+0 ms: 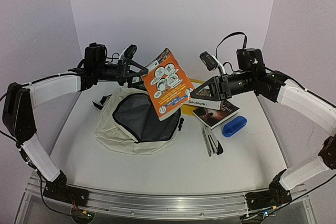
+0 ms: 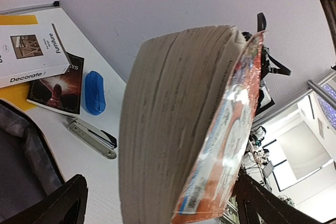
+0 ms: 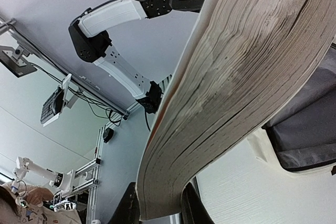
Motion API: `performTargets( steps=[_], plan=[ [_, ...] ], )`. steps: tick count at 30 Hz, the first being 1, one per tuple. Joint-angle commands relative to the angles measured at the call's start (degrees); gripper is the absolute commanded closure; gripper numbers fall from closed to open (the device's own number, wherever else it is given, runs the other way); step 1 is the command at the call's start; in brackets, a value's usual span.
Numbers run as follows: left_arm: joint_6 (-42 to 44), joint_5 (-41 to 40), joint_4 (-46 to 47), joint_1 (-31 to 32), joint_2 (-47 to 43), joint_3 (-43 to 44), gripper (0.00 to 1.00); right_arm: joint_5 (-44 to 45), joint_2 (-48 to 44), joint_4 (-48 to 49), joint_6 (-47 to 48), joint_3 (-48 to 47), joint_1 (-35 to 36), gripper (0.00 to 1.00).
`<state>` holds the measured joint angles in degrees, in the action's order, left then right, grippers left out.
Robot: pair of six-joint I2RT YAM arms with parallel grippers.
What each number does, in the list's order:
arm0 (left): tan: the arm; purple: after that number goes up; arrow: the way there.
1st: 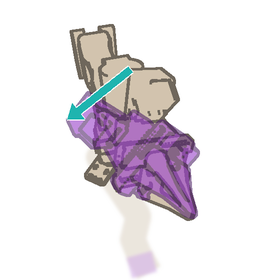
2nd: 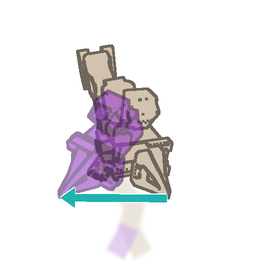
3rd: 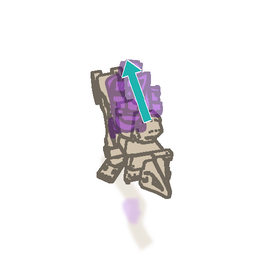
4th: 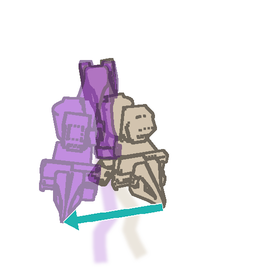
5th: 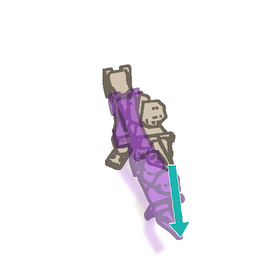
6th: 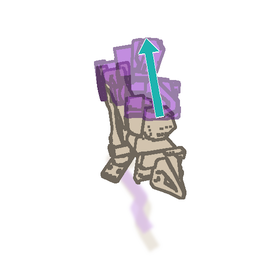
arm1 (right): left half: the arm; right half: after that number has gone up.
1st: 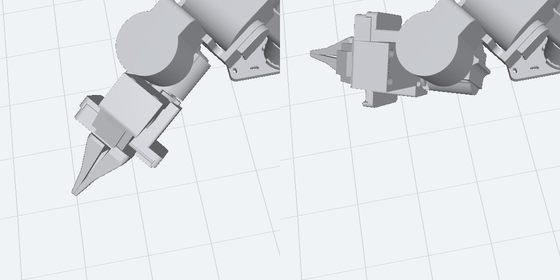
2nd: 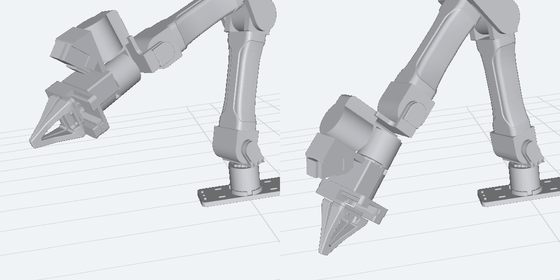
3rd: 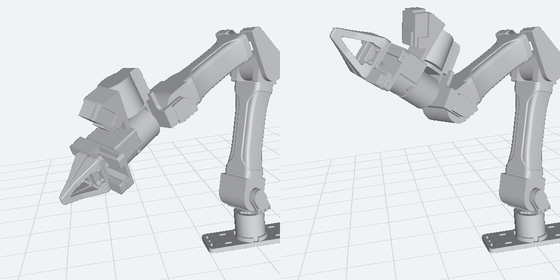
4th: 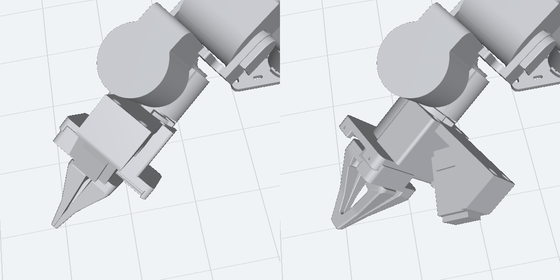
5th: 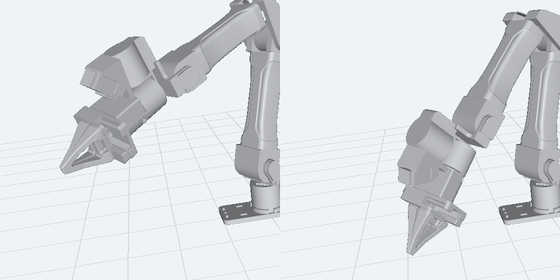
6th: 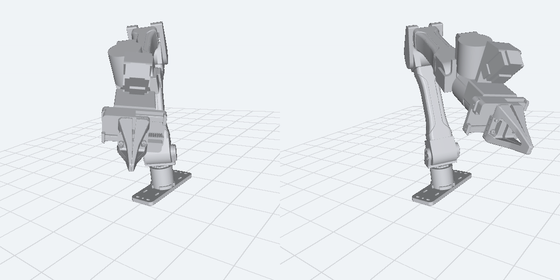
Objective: Pack the student bag
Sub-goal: Pick up the book from the center of the board.
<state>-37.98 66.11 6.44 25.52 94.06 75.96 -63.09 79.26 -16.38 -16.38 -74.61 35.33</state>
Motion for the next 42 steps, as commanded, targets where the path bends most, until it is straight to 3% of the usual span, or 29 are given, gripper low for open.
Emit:
performTargets(
  steps=[1,8,12,13,14,17,18,21,22,23,25,28,31,42],
  plan=[
    [-4.53,4.73,8.71,0.23,-0.14,1.16,0.04,-3.67,0.67,5.48,3.08,-2.65,0.58,1.0],
    [-6.04,6.71,9.23,0.24,1.66,2.7,0.19,-4.63,1.86,5.48,3.46,-2.64,1.03,1.0],
    [-3.33,7.14,6.43,0.23,1.19,2.32,0.5,-4.3,1.74,5.53,3.89,-2.41,1.06,1.0],
    [-2.98,6.83,5.93,0.23,1.16,2.29,0.52,-3.99,1.65,5.56,3.99,-2.35,1.1,1.0],
    [-1.19,6.13,3.27,0.23,0.91,2.19,0.67,-2.36,1.66,5.65,4.16,-2.2,1.06,1.0],
    [-0.93,5.11,2.5,0.08,0.44,1.28,0.83,1.54,2.45,5.66,3.88,-2.2,0.99,1.0],
    [-1.27,4.56,2.78,-0.13,0.02,0.84,0.89,3.05,3.05,5.74,3.63,-2.14,0.97,0.93],
    [-4.42,3.18,5.9,-1.62,-1.66,-1.78,0.99,9.14,4.78,5.83,3.04,-1.33,0.81,0.55],
    [-6.58,2.35,8.86,-3.01,-2.89,-3.1,1.0,10.6,5.66,5.91,2.69,-1.03,0.55,0.4],
    [-8.89,1.5,11.47,-4.2,-3.97,-5.07,1.0,11.16,6.31,6.15,2.33,-0.79,0.27,0.31],
    [-12.08,-0.34,14.49,-5.94,-5.57,-6.88,1.0,12.3,7.39,7.76,0.92,-0.15,0.18,0.2],
    [-14.28,-4.78,15.41,-7.15,-8.75,-7.81,1.0,13.53,8.53,22.82,-10.5,5.9,0.18,0.03],
    [-16.54,-7.59,17.8,-7.14,-10.48,-8.37,1.0,15.74,8.81,38.87,-20.57,11.59,0.34,0.02],
    [-20.38,-16.19,27.81,-7.36,-14.67,-13.07,1.0,21.21,17.09,76.36,-47.5,17.63,2.81,0.02]
  ],
)
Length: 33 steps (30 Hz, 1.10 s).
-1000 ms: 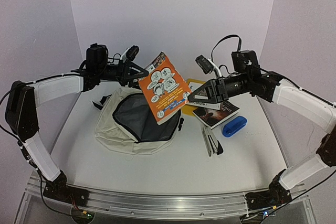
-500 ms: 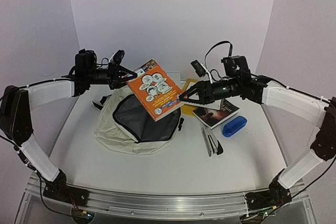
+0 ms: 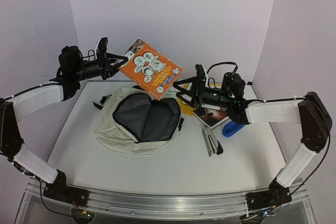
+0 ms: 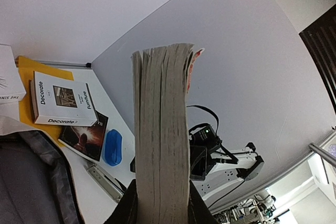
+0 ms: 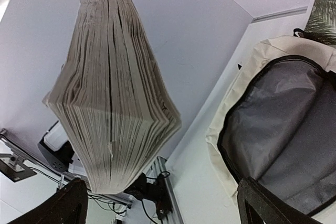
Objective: Pack the student bag
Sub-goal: Pick up the book from the center of the board.
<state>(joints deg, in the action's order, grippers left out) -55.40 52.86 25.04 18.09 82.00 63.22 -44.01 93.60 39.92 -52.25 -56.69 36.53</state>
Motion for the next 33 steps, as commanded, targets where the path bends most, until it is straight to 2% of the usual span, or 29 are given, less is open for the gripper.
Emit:
performTargets(
  steps=[1,6,12,16,25,26,30,31,33],
  plan=[
    [-3.06,-3.31,9.61,0.03,-2.9,-0.78,1.0,2.08,4.1,22.81,-12.7,-0.87,1.81,0.02],
    [-3.06,-4.03,9.69,0.02,-3.17,-1.21,1.0,1.65,9.15,30.82,-17.66,-3.86,2.96,0.02],
    [-3.21,-3.78,10.32,0.03,-2.5,-1.93,1.0,2.78,11.66,31.53,-18.79,-7.01,4.06,0.02],
    [-3.66,-3.13,11.6,0.02,-1.89,-2.69,1.0,4.04,12.8,31.59,-19.34,-9.17,4.4,0.1],
    [-1.03,-4.16,9.8,0.06,-1.97,-3.19,1.0,4.9,16.1,30.63,-19.92,-13.58,5.18,0.51],
    [-0.23,-4.44,9.28,0.02,-2.01,-3.22,1.0,5.38,15.96,30.02,-19.45,-13.34,5.17,0.63],
    [3.9,-6.7,3.1,0.02,-2.16,-3.0,1.0,7.59,14.77,26.32,-16.28,-12.55,5.13,0.93],
    [5.29,-7.29,1.58,0.02,-2.27,-2.89,0.99,8.51,14.09,24.39,-14.62,-12.49,5.17,0.98],
    [8.71,-9.77,-4.92,0.04,-3.1,-2.84,0.93,11.06,11.99,18.47,-9.97,-12.4,5.13,1.0]
  ],
)
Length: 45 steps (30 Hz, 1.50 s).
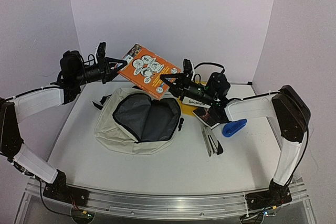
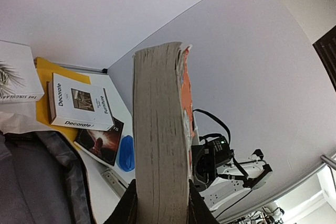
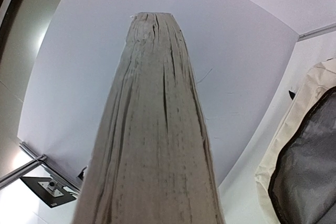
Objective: Pack the student bag
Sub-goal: Pick up the book from the center of the board, then place the book in the student bag.
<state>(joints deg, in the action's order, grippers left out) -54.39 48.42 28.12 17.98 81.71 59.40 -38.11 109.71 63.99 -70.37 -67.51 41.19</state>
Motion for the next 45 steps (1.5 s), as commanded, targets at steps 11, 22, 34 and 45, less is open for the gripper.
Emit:
performTargets(
  steps=[11,22,34,45],
  plan=[
    [13.05,-28.43,-42.95,0.39,-7.56,-6.13,0.12,20.53,-17.77,-41.69,31.02,-1.08,-4.92,1.0],
    [7.56,-25.85,-41.51,-0.82,0.79,-10.04,0.0,13.91,-22.0,-46.74,32.05,4.92,-10.99,1.0],
    [8.28,-19.12,-35.38,-0.84,12.29,-3.08,0.44,8.31,-24.51,-48.69,31.61,8.07,-10.98,1.0],
    [14.41,-15.57,-33.31,0.21,10.17,-0.78,1.0,5.9,-22.46,-48.7,29.51,10.0,-11.02,1.0]
  ],
)
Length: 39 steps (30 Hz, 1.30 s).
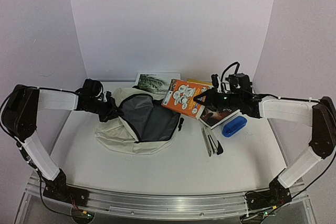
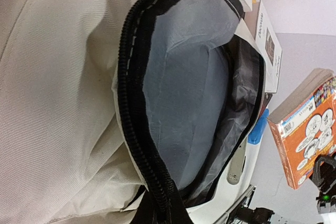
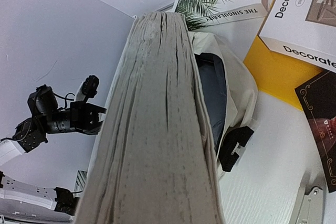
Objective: Pack the student bag
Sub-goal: Place the book in the student bag.
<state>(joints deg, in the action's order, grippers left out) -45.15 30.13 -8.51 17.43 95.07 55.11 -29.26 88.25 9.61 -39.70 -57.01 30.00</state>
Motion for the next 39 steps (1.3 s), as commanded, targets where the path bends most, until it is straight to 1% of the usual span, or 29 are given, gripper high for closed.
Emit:
performTargets(
  steps=[1,2,4,7,10,11,18,24,32,39],
  plan=[
    [6.21,3.09,3.37,0.98,-3.87,3.8,1.0,-2.99,-0.74,5.73,-1.58,-0.41,0.15,1.0],
    [8.55,4.33,3.89,1.45,-5.73,4.15,1.0,-2.5,-0.19,6.12,-3.09,0.05,0.19,1.0],
    [10.44,6.06,4.98,2.15,-7.41,4.53,1.0,-2.41,0.53,7.17,-4.78,0.5,0.18,1.0],
    [12.9,9.83,7.71,3.51,-10.15,6.05,1.0,-4.79,3.0,12.21,-9.67,1.51,0.41,1.0],
    [13.91,11.29,8.25,4.93,-11.53,7.83,1.0,-6.34,5.22,15.69,-12.73,1.86,1.22,1.0],
    [14.43,12.65,11.2,5.71,-13.16,8.72,1.0,-6.08,7.74,16.82,-15.92,1.56,2.79,1.0],
    [15.26,15.4,13.61,6.68,-16.02,8.78,1.0,-7.8,11.39,19.26,-20.2,0.56,4.92,1.0],
    [15.88,17.45,13.69,7.28,-16.56,9.28,1.0,-9.32,15.77,23.01,-23.9,-1.82,7.01,1.0],
    [16.12,19.92,12.99,10.03,-14.9,10.98,1.0,-10.64,21.69,32.74,-29.7,-5.53,8.52,1.0],
    [17.29,20.4,11.48,12.94,-13.87,12.45,1.0,-9.45,26.18,33.06,-29.41,-9.97,10.59,1.0]
  ],
)
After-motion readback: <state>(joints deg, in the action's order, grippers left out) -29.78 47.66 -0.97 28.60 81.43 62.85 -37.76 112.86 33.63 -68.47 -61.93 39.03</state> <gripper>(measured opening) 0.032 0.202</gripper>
